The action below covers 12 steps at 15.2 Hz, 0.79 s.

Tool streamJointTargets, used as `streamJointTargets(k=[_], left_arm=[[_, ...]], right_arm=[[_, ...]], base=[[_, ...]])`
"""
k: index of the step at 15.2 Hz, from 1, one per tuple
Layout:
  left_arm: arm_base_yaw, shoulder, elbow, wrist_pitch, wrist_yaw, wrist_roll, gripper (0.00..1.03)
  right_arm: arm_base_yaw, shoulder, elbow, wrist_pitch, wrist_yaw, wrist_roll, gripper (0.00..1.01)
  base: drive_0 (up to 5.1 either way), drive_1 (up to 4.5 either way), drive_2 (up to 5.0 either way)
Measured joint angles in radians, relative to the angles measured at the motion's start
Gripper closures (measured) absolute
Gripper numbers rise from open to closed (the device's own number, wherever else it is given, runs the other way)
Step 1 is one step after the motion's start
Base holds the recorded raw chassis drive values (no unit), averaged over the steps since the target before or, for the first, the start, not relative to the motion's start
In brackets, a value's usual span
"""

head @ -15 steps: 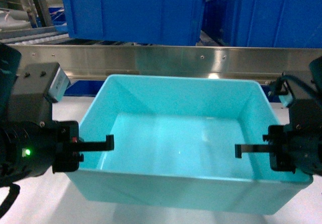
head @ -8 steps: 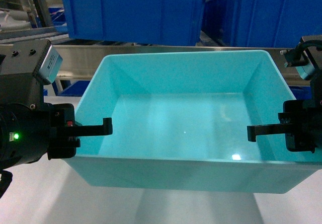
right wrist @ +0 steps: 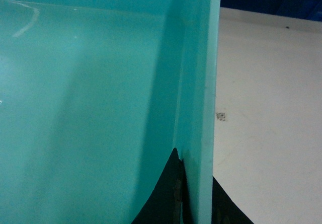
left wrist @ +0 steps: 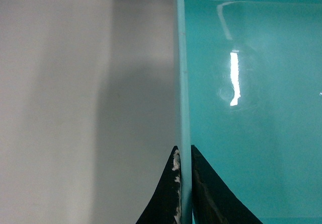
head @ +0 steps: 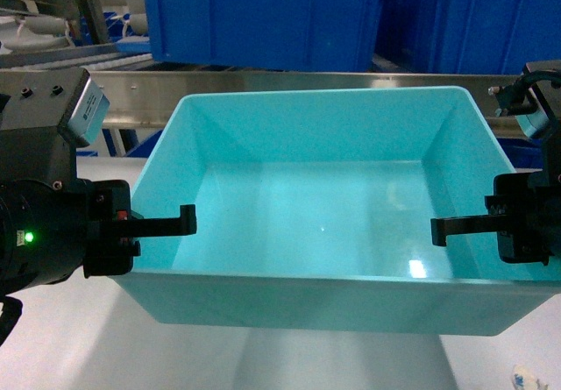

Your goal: Organize blue bins on left shelf correctly

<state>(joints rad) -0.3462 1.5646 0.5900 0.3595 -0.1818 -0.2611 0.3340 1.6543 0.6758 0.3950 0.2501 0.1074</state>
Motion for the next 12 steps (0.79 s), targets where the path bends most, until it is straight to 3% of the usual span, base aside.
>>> streamJointTargets(k=[12], left_arm=[[0.002, 0.000, 0.000, -0.001, 0.001, 0.000, 1.01]], right_arm=[[0.000, 0.000, 0.000, -0.005, 0.000, 0.000, 0.99]], base=[[-5.0, 2.39, 2.5]])
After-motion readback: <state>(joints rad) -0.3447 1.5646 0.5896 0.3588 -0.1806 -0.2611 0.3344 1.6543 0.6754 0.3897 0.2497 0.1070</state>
